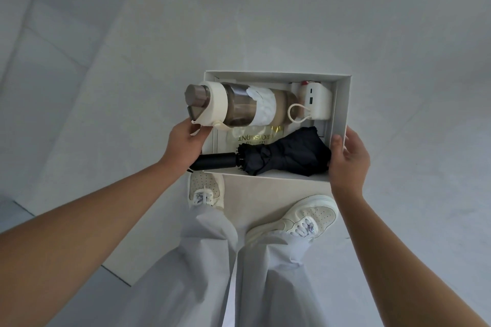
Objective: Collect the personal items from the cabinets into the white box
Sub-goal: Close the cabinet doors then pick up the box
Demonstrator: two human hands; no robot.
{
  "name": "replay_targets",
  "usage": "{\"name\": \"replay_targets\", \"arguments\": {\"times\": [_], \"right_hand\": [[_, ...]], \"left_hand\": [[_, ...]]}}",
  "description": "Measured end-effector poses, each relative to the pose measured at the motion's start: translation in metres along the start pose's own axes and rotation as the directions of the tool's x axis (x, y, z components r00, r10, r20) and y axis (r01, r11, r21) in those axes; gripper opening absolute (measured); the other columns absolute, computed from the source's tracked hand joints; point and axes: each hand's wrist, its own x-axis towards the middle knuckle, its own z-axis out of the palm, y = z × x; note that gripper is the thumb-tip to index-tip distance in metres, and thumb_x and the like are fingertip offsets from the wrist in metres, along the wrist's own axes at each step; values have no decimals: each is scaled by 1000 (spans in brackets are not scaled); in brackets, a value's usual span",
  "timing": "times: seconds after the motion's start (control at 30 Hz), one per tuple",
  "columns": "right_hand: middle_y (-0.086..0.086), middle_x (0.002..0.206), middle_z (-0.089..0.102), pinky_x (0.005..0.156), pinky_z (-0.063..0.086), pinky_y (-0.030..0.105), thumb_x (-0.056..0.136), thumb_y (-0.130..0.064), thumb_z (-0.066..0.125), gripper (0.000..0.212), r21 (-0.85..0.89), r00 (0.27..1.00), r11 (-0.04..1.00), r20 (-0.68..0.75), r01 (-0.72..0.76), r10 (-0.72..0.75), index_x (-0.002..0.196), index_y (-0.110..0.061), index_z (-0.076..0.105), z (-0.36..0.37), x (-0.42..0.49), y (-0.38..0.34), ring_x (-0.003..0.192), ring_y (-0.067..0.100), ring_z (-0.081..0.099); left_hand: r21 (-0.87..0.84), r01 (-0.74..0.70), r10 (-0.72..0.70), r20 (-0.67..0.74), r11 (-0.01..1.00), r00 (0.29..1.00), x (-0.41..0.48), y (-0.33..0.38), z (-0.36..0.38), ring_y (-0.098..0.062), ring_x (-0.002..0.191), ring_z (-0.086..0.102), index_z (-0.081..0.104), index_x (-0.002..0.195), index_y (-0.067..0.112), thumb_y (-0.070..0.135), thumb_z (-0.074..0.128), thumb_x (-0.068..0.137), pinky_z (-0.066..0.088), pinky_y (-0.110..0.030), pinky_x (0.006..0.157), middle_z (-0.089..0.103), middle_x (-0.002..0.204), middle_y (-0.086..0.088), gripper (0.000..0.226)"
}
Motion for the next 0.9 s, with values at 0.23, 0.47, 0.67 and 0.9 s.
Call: {"name": "replay_targets", "arguments": {"times": [0.23, 0.47, 0.67, 0.9], "right_hand": [[7, 108, 75, 89, 55, 42, 104, -33, 54, 35, -14, 1000, 1000, -12, 0, 0, 129, -13, 67, -13, -17, -11, 97, 21, 70], [17, 79, 65, 65, 41, 32, 104, -29, 50, 22, -31, 997, 997, -32, 76, -77, 105, -26, 71, -49, -59, -46, 66, 18, 50], [0, 79, 68, 71, 45, 33, 105, -23, 52, 21, 47, 995, 996, -70, 79, -75, 106, -20, 73, -94, -91, -94, 73, 11, 56], [-6, 84, 72, 73, 48, 31, 105, -19, 53, 23, 50, 981, 994, -175, 93, -83, 113, -18, 75, -164, -134, -177, 78, 9, 62]], "left_hand": [[19, -33, 32, 37, 999, 999, -14, 14, -19, 9, 66, 60, 69, 93, 25, 24, 63, 94, 47, -26, 72, 67, 75, 15, 6], [-46, 68, -59, 160, 997, 985, -52, 50, -53, -10, 92, 65, 64, 120, 24, 17, 68, 91, 54, -18, 55, 68, 118, 0, 30], [-96, 10, 7, 168, 995, 986, -93, 109, -85, 0, 82, 69, 70, 109, 29, 21, 72, 88, 53, -16, 54, 71, 103, 14, 22], [-91, -72, 89, 197, 993, 976, -153, 210, -124, 4, 70, 66, 69, 86, 33, 21, 71, 89, 51, -14, 52, 72, 83, 26, 13]]}}
